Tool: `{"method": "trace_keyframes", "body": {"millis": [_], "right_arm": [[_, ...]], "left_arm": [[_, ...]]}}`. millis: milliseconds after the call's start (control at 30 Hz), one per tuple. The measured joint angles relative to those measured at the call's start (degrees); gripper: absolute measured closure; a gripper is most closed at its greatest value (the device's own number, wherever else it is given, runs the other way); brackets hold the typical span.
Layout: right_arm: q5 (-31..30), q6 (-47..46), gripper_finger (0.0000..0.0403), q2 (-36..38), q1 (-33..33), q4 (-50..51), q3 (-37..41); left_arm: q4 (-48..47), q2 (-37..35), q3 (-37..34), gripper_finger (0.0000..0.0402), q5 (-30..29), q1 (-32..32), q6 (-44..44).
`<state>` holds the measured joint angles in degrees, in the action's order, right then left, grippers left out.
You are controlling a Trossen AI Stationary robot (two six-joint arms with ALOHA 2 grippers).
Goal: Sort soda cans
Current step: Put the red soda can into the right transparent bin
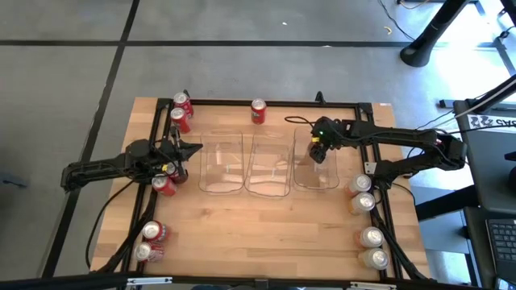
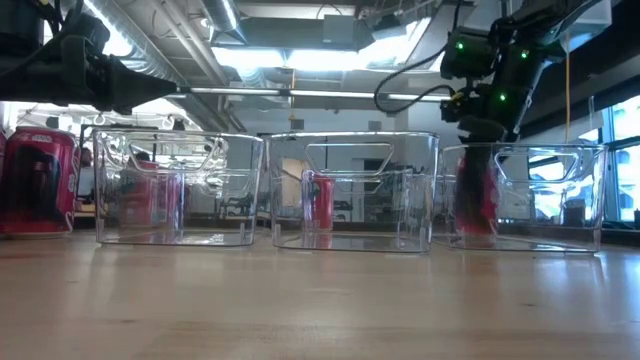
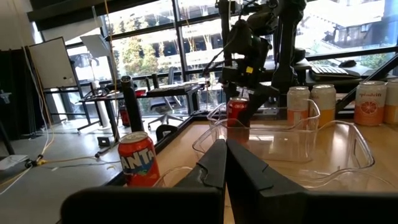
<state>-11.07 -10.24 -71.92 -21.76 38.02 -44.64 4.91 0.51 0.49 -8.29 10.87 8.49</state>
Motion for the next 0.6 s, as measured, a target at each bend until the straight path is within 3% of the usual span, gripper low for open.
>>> {"method": "trace_keyframes", "body": {"millis": [267,467,600], "right_arm": [[-0.3,-1.1,0.0063,-1.1,0.0,-2.6,0.9],[0.2,-1.2,0.0010,-1.4,0.0,-2.1,1.3],[0.3,-1.3,0.0023,-1.4,0.0,-1.9,1.1]], "left_arm": [[0.1,0.0,0.0,0.0401,0.0,0.0,-0.3],[0.1,0.0,0.0,0.0402,0.0,0.0,-0.2],[0.1,0.0,0.0,0.0402,0.0,0.0,-0.2]]}}
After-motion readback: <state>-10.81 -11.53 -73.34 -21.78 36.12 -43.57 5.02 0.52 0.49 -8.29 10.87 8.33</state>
